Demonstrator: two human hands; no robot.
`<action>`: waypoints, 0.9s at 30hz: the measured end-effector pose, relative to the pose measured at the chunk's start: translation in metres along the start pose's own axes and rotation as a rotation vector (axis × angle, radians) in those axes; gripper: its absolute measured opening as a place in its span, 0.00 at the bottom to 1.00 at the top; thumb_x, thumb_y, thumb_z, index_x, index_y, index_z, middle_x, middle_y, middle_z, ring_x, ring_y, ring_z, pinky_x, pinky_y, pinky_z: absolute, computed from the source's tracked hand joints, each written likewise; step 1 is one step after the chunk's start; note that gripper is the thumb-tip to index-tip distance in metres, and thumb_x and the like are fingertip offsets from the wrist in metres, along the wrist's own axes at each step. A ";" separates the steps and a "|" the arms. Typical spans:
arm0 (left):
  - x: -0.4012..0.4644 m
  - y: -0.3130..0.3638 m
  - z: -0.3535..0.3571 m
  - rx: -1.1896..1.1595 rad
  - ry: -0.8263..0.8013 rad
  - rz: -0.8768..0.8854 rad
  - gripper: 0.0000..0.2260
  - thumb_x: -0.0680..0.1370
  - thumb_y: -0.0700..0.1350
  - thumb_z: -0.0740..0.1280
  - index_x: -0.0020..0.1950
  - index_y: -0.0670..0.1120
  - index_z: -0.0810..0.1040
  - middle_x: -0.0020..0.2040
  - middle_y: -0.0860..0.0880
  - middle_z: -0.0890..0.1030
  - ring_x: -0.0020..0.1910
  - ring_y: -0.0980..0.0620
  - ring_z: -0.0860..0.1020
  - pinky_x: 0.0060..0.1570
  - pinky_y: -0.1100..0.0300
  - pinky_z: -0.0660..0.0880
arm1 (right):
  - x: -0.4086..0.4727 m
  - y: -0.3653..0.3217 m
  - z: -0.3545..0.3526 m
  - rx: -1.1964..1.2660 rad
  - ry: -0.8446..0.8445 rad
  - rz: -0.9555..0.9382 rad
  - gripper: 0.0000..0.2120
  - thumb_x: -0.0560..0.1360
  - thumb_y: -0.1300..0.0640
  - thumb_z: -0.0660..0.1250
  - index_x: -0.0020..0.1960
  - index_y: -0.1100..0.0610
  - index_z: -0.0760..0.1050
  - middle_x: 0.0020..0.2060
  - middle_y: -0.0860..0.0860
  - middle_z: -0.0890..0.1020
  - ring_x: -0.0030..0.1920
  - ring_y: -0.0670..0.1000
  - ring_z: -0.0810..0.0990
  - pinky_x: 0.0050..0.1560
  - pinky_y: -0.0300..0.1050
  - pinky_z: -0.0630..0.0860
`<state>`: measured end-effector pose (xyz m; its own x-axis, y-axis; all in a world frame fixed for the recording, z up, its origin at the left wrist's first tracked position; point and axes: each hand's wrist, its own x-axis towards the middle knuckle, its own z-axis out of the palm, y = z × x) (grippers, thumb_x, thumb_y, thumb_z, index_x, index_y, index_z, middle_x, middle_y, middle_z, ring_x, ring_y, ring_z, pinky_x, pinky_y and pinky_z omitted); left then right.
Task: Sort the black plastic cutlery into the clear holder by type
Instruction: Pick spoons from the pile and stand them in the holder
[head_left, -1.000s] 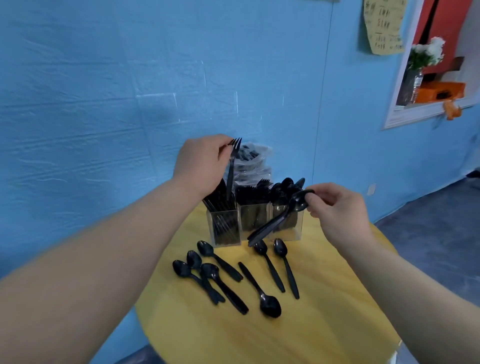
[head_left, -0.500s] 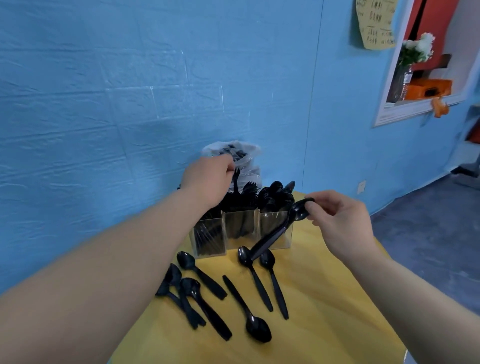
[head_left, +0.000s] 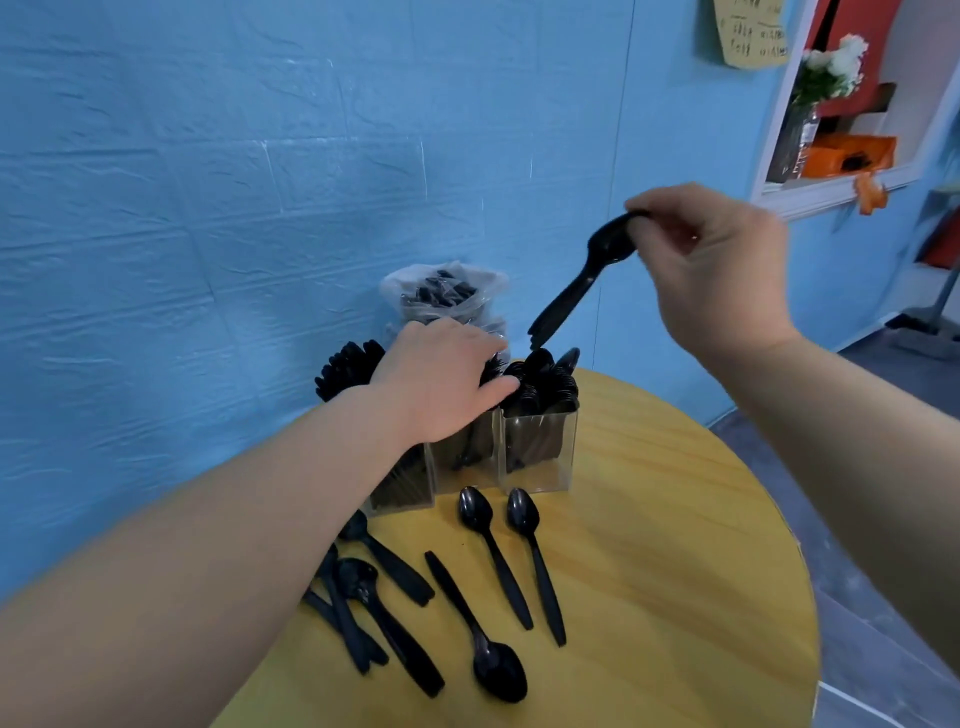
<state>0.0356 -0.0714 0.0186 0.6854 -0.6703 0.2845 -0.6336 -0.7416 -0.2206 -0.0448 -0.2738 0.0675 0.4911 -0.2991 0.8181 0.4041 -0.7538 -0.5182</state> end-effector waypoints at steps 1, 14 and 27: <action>0.001 0.002 0.000 0.024 -0.020 0.015 0.26 0.79 0.65 0.51 0.69 0.53 0.70 0.64 0.52 0.76 0.64 0.48 0.72 0.61 0.47 0.69 | 0.001 0.001 0.006 -0.035 -0.030 -0.040 0.08 0.75 0.60 0.66 0.51 0.55 0.82 0.36 0.42 0.79 0.36 0.40 0.77 0.40 0.29 0.70; -0.002 -0.007 0.001 -0.078 -0.157 -0.003 0.33 0.73 0.71 0.56 0.74 0.58 0.62 0.67 0.53 0.75 0.64 0.50 0.73 0.61 0.50 0.70 | -0.020 0.033 0.066 -0.292 -0.464 -0.079 0.09 0.78 0.56 0.63 0.54 0.52 0.81 0.44 0.53 0.84 0.47 0.55 0.79 0.49 0.48 0.72; -0.003 -0.003 -0.002 -0.010 -0.076 0.005 0.33 0.74 0.69 0.57 0.75 0.57 0.60 0.68 0.55 0.73 0.68 0.48 0.63 0.62 0.47 0.64 | -0.039 0.036 0.056 -0.651 -0.966 -0.142 0.25 0.81 0.47 0.44 0.76 0.52 0.54 0.76 0.51 0.56 0.76 0.56 0.47 0.72 0.59 0.53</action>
<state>0.0348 -0.0665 0.0201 0.7076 -0.6742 0.2117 -0.6401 -0.7384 -0.2120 -0.0064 -0.2566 0.0030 0.9682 0.1694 0.1839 0.1692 -0.9854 0.0172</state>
